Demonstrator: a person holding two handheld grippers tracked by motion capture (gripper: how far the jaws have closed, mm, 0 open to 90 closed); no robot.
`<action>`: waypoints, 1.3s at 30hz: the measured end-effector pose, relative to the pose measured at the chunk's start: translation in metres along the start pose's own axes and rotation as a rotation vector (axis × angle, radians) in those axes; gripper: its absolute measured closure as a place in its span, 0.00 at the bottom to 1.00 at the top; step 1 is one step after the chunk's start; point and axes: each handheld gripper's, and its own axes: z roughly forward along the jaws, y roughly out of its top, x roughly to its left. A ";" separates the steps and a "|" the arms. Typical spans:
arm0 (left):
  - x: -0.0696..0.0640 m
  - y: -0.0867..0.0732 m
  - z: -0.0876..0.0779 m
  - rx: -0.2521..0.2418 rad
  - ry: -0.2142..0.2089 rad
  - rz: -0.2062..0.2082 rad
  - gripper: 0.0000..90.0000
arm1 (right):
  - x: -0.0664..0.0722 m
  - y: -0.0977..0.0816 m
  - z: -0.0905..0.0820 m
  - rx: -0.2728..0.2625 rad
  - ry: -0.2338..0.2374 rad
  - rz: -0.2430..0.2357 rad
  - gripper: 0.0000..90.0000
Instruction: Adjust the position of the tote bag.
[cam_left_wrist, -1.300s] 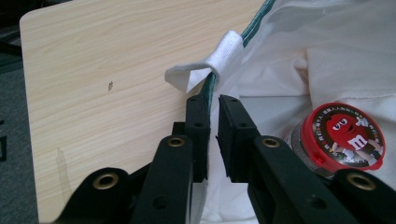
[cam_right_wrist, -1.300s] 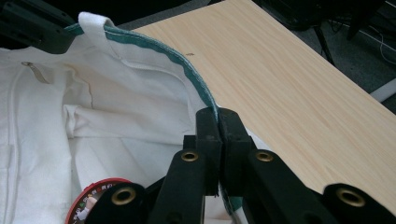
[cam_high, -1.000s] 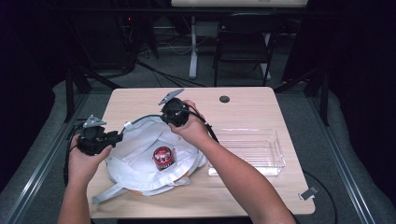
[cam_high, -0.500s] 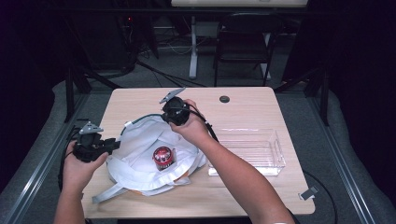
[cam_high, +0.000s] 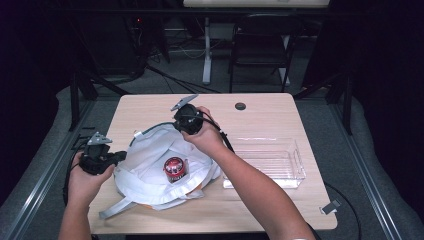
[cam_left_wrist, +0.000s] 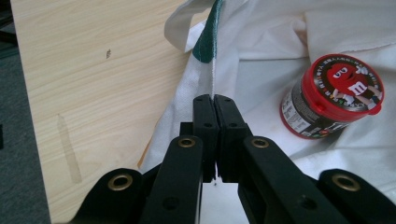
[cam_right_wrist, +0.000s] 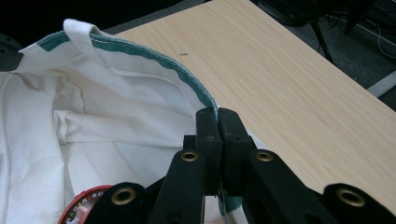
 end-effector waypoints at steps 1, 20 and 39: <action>0.000 0.001 0.000 -0.007 0.000 -0.002 0.99 | -0.001 0.000 0.000 -0.003 0.000 0.001 0.98; -0.007 0.011 0.010 -0.032 -0.043 -0.001 0.99 | 0.001 -0.001 0.001 -0.012 -0.042 -0.003 0.98; -0.004 0.010 0.013 -0.026 -0.032 -0.024 0.99 | 0.007 -0.006 -0.024 -0.053 -0.034 -0.003 0.70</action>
